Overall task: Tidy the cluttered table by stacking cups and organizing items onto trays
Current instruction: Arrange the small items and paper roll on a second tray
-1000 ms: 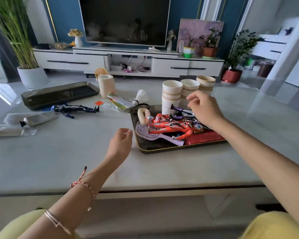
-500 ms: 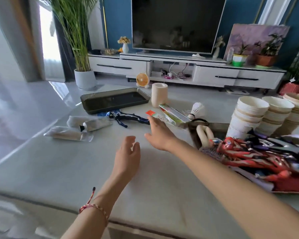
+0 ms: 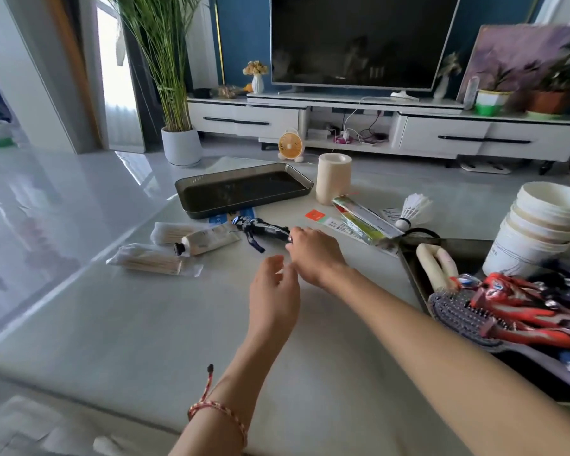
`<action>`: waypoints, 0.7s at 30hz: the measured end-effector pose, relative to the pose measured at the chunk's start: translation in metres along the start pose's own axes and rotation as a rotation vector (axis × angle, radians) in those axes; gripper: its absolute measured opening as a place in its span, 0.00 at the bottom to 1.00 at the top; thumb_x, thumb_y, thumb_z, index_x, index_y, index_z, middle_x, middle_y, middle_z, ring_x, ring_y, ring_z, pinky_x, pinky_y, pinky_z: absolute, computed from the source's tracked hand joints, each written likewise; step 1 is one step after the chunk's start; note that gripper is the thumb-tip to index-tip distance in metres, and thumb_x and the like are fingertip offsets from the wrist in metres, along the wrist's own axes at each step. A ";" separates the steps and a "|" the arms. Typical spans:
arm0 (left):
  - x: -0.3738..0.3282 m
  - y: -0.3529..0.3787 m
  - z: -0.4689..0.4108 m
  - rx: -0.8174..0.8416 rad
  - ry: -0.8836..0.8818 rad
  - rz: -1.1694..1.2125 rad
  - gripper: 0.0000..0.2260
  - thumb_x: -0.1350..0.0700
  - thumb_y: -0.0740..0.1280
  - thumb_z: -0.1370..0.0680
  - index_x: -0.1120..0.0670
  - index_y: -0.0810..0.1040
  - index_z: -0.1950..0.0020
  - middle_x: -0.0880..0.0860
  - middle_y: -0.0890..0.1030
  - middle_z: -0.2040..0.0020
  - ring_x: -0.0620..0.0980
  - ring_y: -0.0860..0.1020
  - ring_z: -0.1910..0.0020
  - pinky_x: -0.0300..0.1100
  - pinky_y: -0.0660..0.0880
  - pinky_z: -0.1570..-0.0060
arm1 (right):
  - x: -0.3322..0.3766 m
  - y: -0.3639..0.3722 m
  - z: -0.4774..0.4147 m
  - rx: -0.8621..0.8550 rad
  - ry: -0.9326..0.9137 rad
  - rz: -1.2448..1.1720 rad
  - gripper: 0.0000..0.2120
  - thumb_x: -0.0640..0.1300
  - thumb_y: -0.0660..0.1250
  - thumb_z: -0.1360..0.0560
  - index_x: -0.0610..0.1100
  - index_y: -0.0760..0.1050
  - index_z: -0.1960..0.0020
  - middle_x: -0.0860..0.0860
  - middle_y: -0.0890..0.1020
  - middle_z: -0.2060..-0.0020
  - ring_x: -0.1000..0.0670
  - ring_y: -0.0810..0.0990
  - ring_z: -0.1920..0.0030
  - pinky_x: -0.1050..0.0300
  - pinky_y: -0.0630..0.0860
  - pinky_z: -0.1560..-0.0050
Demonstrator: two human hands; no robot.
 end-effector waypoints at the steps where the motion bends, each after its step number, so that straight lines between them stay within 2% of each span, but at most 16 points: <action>1: 0.001 0.000 0.000 0.002 -0.017 0.037 0.12 0.56 0.59 0.21 0.56 0.71 0.39 0.49 0.76 0.45 0.49 0.72 0.45 0.39 0.69 0.52 | 0.002 -0.005 0.004 -0.015 -0.023 -0.020 0.10 0.43 0.55 0.20 0.39 0.71 0.44 0.42 0.78 0.45 0.41 0.75 0.46 0.52 0.68 0.53; 2: 0.001 0.001 0.000 -0.008 -0.041 0.077 0.17 0.54 0.60 0.21 0.58 0.67 0.34 0.51 0.74 0.40 0.51 0.71 0.39 0.40 0.69 0.43 | 0.001 -0.014 0.012 -0.036 -0.048 -0.030 0.09 0.43 0.56 0.20 0.40 0.70 0.44 0.42 0.78 0.46 0.41 0.76 0.47 0.53 0.68 0.55; 3: -0.001 -0.001 0.001 -0.040 -0.069 0.117 0.23 0.52 0.60 0.21 0.58 0.62 0.29 0.54 0.70 0.33 0.53 0.68 0.34 0.45 0.65 0.34 | -0.001 -0.026 0.022 -0.057 -0.069 -0.040 0.09 0.43 0.57 0.21 0.41 0.70 0.45 0.43 0.78 0.46 0.41 0.77 0.48 0.53 0.67 0.57; 5: 0.000 -0.012 0.003 -0.140 -0.119 0.202 0.31 0.48 0.62 0.22 0.59 0.54 0.25 0.58 0.63 0.27 0.53 0.62 0.29 0.48 0.58 0.29 | -0.007 -0.050 0.041 -0.088 -0.094 -0.083 0.08 0.45 0.58 0.21 0.42 0.70 0.45 0.45 0.78 0.47 0.41 0.77 0.49 0.53 0.68 0.57; 6: -0.001 -0.013 0.003 -0.150 -0.136 0.250 0.31 0.47 0.62 0.23 0.60 0.55 0.26 0.58 0.63 0.28 0.53 0.62 0.29 0.46 0.58 0.30 | -0.012 -0.064 0.051 -0.104 -0.102 -0.098 0.08 0.45 0.59 0.22 0.43 0.70 0.46 0.46 0.78 0.47 0.42 0.77 0.49 0.53 0.68 0.56; 7: -0.003 -0.009 0.002 -0.113 -0.143 0.325 0.28 0.46 0.62 0.23 0.60 0.61 0.28 0.59 0.67 0.31 0.53 0.66 0.32 0.45 0.61 0.33 | -0.016 -0.076 0.062 -0.118 -0.111 -0.107 0.08 0.46 0.59 0.22 0.43 0.70 0.46 0.47 0.78 0.47 0.42 0.77 0.49 0.54 0.68 0.56; 9: -0.015 0.016 0.004 0.055 -0.141 0.525 0.16 0.47 0.61 0.22 0.57 0.74 0.42 0.58 0.77 0.46 0.52 0.76 0.46 0.46 0.70 0.42 | -0.027 -0.100 0.088 -0.134 -0.130 -0.086 0.09 0.47 0.60 0.22 0.44 0.71 0.46 0.47 0.79 0.48 0.43 0.78 0.50 0.55 0.67 0.58; 10: -0.020 0.030 0.007 0.134 -0.147 0.595 0.12 0.49 0.61 0.21 0.55 0.75 0.47 0.56 0.79 0.52 0.52 0.79 0.51 0.47 0.74 0.46 | -0.033 -0.110 0.100 -0.140 -0.140 -0.066 0.09 0.47 0.60 0.22 0.44 0.71 0.45 0.47 0.79 0.48 0.43 0.78 0.51 0.55 0.67 0.59; 12: -0.035 0.055 0.017 0.261 -0.120 0.616 0.10 0.51 0.59 0.20 0.55 0.76 0.49 0.55 0.82 0.56 0.52 0.82 0.55 0.47 0.79 0.53 | -0.049 -0.127 0.122 -0.159 -0.131 0.000 0.10 0.48 0.60 0.22 0.44 0.71 0.44 0.49 0.79 0.47 0.43 0.79 0.51 0.54 0.69 0.59; 15: -0.057 0.096 0.041 0.371 -0.024 0.519 0.10 0.52 0.59 0.20 0.56 0.77 0.50 0.52 0.83 0.57 0.48 0.83 0.59 0.41 0.80 0.59 | -0.092 -0.157 0.154 -0.177 -0.057 0.062 0.11 0.47 0.60 0.22 0.45 0.72 0.42 0.50 0.79 0.46 0.44 0.79 0.49 0.54 0.69 0.57; 17: -0.062 0.108 0.052 0.387 0.033 0.461 0.09 0.53 0.59 0.20 0.56 0.76 0.47 0.50 0.83 0.55 0.46 0.82 0.58 0.40 0.79 0.58 | -0.116 -0.172 0.167 -0.193 -0.005 0.116 0.11 0.46 0.62 0.23 0.43 0.74 0.43 0.48 0.81 0.47 0.44 0.79 0.49 0.53 0.72 0.57; 19: -0.072 0.130 0.070 0.388 0.121 0.360 0.09 0.55 0.60 0.21 0.55 0.75 0.43 0.49 0.81 0.52 0.45 0.79 0.54 0.40 0.75 0.54 | -0.157 -0.197 0.196 -0.255 0.076 0.177 0.09 0.42 0.66 0.25 0.40 0.76 0.47 0.45 0.83 0.52 0.42 0.80 0.52 0.52 0.74 0.59; 21: -0.081 0.143 0.081 0.364 0.221 0.268 0.10 0.56 0.61 0.21 0.53 0.74 0.41 0.46 0.79 0.50 0.37 0.77 0.53 0.34 0.72 0.53 | -0.185 -0.210 0.217 -0.291 0.108 0.231 0.06 0.37 0.71 0.30 0.37 0.78 0.54 0.43 0.83 0.60 0.40 0.80 0.58 0.51 0.75 0.60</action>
Point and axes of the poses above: each hand's wrist, its own z-axis away from the middle knuckle, its own y-axis out of the palm, x = y × z, the point moved 10 cm from there along -z, towards the middle knuckle
